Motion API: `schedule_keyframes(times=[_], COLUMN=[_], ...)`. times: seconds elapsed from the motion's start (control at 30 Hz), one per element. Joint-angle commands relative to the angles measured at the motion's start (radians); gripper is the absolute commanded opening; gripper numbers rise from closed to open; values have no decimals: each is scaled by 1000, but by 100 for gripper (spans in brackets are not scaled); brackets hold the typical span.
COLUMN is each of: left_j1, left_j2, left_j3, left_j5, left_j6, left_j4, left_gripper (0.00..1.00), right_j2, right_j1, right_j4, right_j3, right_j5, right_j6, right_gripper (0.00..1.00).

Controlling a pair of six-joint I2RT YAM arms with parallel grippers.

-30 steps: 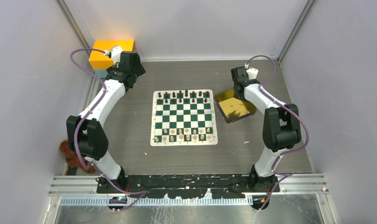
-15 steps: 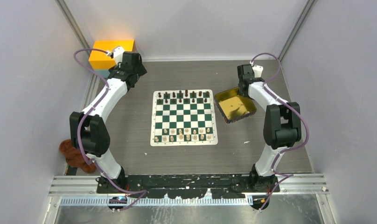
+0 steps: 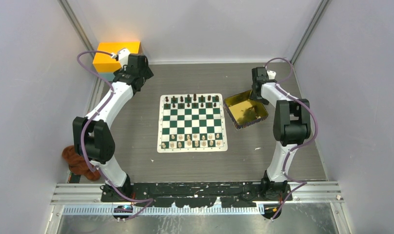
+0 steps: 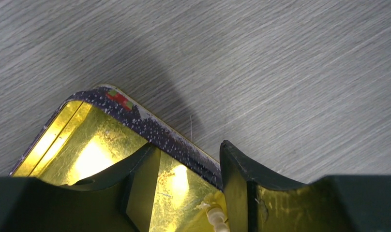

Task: Set up the chess pieces on the board
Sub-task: Adjust the storage box at the center of the board.

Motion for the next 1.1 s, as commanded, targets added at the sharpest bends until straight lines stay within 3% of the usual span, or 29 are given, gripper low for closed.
schedule_keyframes(times=[0.0,0.37,0.6,0.9,1.07], left_j1=[-2,-2,-1,-2,-2], left_j2=[-42,-37,-16,35,59], left_j3=[10,10,22,61,78], left_j5=[-14,-11,-12,0,11], left_j6=[-9,-10,-13,-20,-31], left_j4=[39,39,39,36,35], left_gripper=[94,94,94,94,93], right_j2=[10,22,23,22,8], right_j1=[-17,-46,-46,-47,-47], right_j4=[11,0,-4,-36,-44], right_j3=[65,70,56,44,22], right_j5=[-41,-27,5,78,108], right_j6=[-7,20,40,104,151], right_gripper=[53,33,26,5,1])
